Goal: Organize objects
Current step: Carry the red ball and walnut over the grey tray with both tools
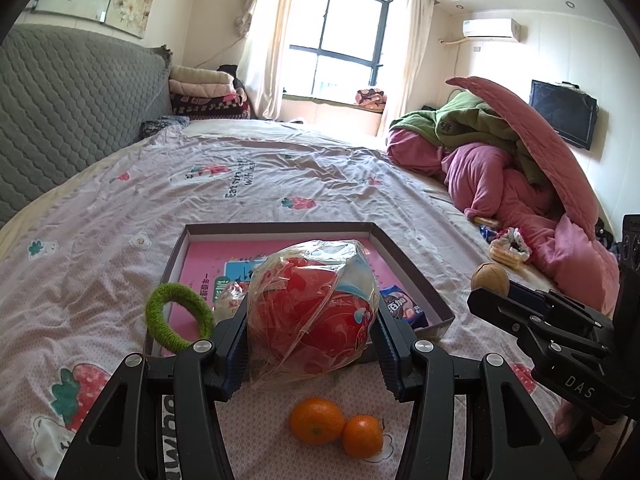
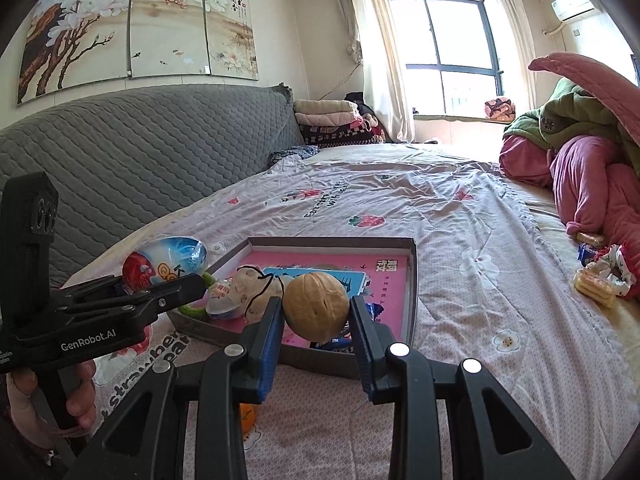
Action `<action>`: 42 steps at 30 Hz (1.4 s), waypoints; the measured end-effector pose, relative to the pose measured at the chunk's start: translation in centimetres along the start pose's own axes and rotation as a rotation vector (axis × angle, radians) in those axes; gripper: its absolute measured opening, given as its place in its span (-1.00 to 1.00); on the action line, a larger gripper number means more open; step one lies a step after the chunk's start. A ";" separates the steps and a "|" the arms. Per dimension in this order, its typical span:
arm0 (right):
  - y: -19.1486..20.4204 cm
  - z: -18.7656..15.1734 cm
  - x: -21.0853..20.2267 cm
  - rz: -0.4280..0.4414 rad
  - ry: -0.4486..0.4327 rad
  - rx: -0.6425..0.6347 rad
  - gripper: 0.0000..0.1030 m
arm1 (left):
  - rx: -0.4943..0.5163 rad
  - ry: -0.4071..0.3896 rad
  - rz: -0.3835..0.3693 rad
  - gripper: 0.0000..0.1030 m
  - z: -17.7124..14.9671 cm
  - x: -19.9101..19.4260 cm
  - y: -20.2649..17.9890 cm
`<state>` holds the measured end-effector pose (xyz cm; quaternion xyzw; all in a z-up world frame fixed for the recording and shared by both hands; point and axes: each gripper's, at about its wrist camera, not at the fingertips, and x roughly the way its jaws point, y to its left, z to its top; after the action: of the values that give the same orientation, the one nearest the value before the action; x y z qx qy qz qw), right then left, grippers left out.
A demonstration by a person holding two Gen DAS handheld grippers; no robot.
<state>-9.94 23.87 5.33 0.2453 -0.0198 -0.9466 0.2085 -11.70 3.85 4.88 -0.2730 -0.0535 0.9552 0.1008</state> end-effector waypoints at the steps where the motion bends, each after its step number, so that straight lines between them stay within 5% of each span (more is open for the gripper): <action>1: 0.0 0.0 0.0 0.000 -0.001 -0.001 -0.35 | 0.000 0.002 -0.002 0.07 0.0 0.1 0.0; 15: -1.0 1.2 1.8 -0.039 0.016 -0.028 -0.35 | -0.013 0.074 0.020 0.07 0.3 3.1 0.3; 42: -3.5 -0.8 7.5 -0.095 0.241 -0.016 -0.35 | 0.020 0.218 0.037 0.07 -1.6 10.2 0.1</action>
<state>-16.88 24.12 0.76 0.3565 0.0245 -0.9191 0.1661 -19.32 6.09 -1.64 -0.3750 -0.0276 0.9221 0.0911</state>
